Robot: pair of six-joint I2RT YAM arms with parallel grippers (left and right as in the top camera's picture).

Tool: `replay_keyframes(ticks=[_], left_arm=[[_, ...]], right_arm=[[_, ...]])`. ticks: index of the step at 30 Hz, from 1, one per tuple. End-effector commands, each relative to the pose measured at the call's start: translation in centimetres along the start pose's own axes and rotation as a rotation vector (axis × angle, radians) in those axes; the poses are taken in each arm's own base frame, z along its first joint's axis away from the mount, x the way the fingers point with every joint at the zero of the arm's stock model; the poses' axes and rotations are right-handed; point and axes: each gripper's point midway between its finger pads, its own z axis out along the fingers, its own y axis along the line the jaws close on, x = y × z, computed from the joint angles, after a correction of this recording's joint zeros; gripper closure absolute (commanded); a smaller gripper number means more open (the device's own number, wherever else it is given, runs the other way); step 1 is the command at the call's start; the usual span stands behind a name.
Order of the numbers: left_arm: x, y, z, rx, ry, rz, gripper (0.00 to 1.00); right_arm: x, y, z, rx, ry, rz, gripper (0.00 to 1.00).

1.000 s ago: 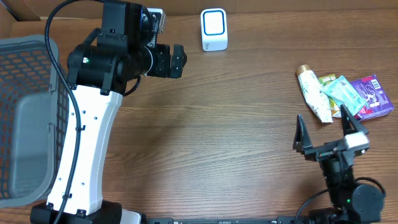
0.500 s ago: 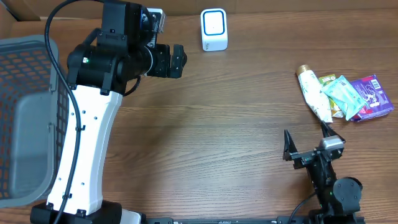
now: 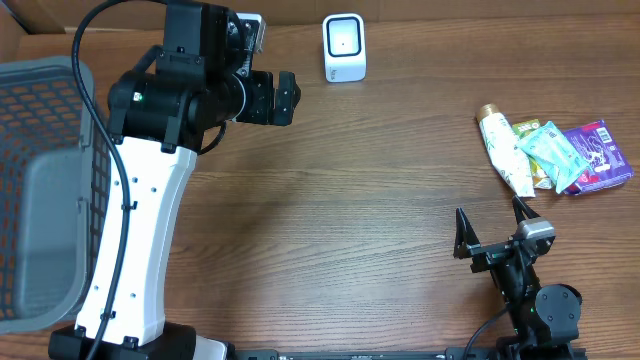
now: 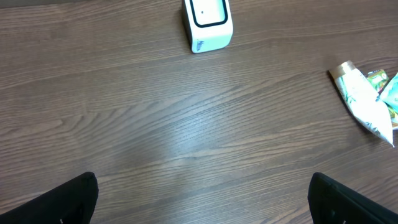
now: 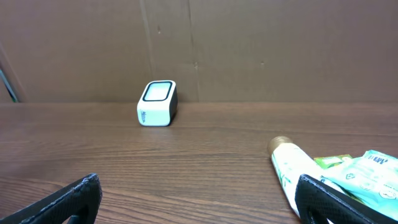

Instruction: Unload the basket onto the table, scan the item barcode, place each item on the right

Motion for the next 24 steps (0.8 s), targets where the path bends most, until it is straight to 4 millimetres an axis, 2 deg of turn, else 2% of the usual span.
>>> replay_keyframes(ticks=[1, 20, 24], left_arm=[[-0.1, 0.1, 0.3, 0.003, 0.004, 0.006, 0.00], [0.1, 0.2, 0.3, 0.000, 0.010, 0.006, 0.00], [-0.2, 0.8, -0.8, -0.046, -0.021, 0.028, 0.01]], right_arm=[[0.1, -0.1, 0.0, 0.000, -0.007, 0.010, 0.00], [0.1, -0.1, 0.0, 0.000, -0.007, 0.010, 0.00], [0.1, -0.1, 0.0, 0.000, -0.007, 0.010, 0.00]])
